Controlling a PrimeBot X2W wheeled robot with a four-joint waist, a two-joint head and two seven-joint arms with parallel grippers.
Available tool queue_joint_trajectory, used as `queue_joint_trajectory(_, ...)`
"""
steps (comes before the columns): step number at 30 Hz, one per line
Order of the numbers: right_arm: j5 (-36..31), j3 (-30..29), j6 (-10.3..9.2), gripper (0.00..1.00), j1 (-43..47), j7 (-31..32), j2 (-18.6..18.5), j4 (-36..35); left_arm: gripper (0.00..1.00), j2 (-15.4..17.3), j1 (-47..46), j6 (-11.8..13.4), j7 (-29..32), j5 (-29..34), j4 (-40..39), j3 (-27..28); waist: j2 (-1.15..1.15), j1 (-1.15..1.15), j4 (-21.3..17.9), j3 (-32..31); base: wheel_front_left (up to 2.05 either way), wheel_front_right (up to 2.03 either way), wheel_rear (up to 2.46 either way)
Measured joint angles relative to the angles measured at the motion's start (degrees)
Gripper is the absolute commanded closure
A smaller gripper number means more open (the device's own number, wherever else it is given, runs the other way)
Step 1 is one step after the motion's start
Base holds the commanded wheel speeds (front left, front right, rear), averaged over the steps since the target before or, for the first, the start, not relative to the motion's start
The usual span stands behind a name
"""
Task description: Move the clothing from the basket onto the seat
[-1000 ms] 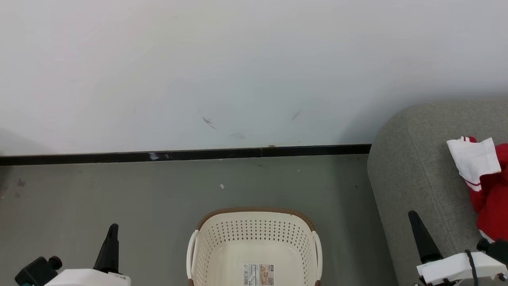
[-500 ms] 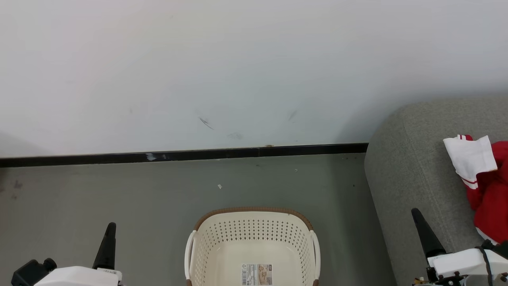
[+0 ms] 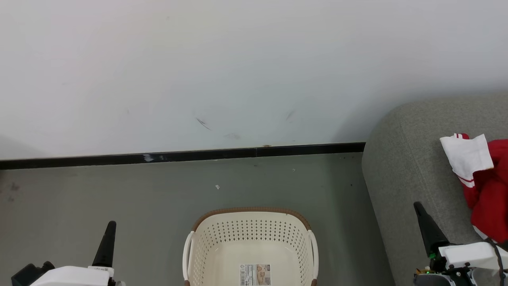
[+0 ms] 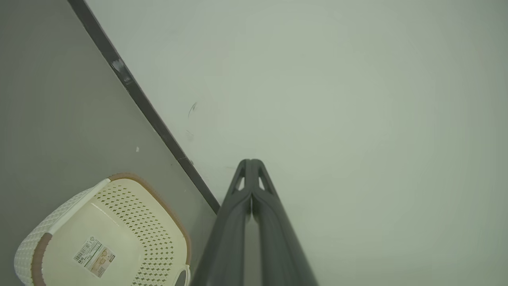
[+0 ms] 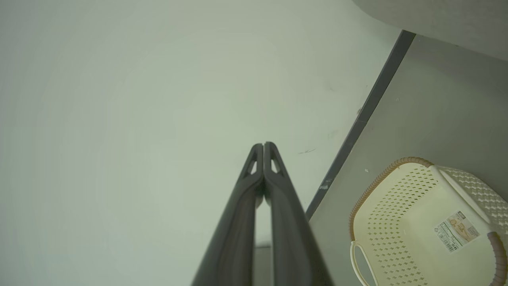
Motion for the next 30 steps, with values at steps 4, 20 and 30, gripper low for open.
queue_joint_trajectory(4,3.4,-0.2,0.0,1.0,-0.9,0.5,-0.2,0.2,1.0,-0.2,-0.3,-0.2,0.6,-2.6,0.2,0.3,0.0,0.0,-0.2,0.0,0.0,0.0,0.0)
queue_joint_trajectory(20,15.1,-0.8,0.0,1.0,-2.0,2.7,-0.9,1.7,1.0,-0.6,-1.7,-0.8,3.4,-12.3,0.6,1.8,0.0,-0.01,-0.7,0.0,0.0,0.0,0.0)
queue_joint_trajectory(30,15.1,-0.8,0.0,1.0,-2.7,2.7,-0.9,1.8,1.0,-0.6,-2.0,-0.8,3.4,-12.4,0.6,1.8,0.0,-0.01,-0.7,0.0,0.0,0.0,0.0)
